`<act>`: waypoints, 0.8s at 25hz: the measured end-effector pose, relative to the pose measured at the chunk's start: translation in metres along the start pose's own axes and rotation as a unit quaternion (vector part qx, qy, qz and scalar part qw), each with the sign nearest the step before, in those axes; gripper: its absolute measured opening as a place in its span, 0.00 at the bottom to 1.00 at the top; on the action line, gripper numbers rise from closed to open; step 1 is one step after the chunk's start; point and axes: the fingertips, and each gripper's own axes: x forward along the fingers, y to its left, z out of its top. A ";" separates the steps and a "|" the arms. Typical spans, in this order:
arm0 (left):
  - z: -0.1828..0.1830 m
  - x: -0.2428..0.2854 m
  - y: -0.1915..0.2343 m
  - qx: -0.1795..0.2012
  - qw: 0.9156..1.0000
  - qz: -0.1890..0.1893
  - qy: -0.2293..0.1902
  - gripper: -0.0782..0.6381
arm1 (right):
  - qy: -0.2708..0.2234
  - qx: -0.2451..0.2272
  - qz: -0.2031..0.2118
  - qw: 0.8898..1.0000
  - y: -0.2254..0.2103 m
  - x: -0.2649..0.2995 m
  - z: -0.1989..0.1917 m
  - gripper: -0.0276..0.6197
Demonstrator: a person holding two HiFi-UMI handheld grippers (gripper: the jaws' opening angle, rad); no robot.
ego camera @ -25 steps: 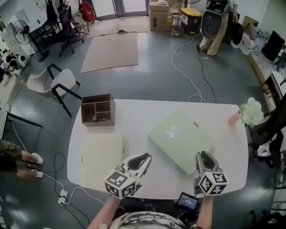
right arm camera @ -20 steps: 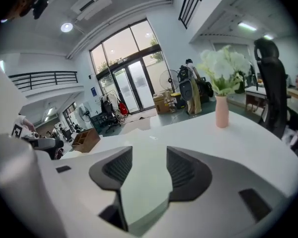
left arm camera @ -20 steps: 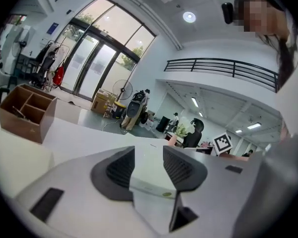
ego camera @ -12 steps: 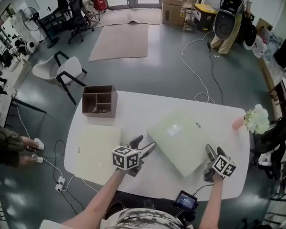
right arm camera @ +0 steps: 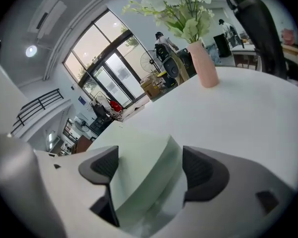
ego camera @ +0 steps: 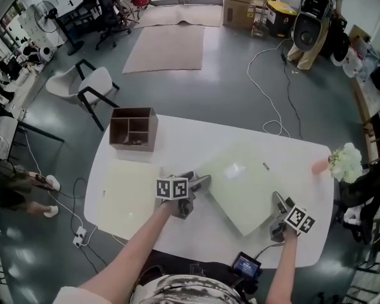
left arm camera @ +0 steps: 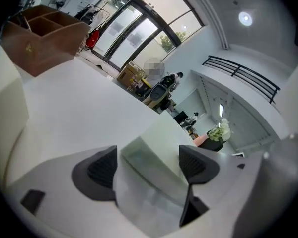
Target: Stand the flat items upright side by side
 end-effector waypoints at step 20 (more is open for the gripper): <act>0.038 -0.023 -0.028 0.063 0.995 -0.006 -0.074 0.60 | 0.006 -0.005 0.022 1.000 0.019 0.011 -0.010 0.62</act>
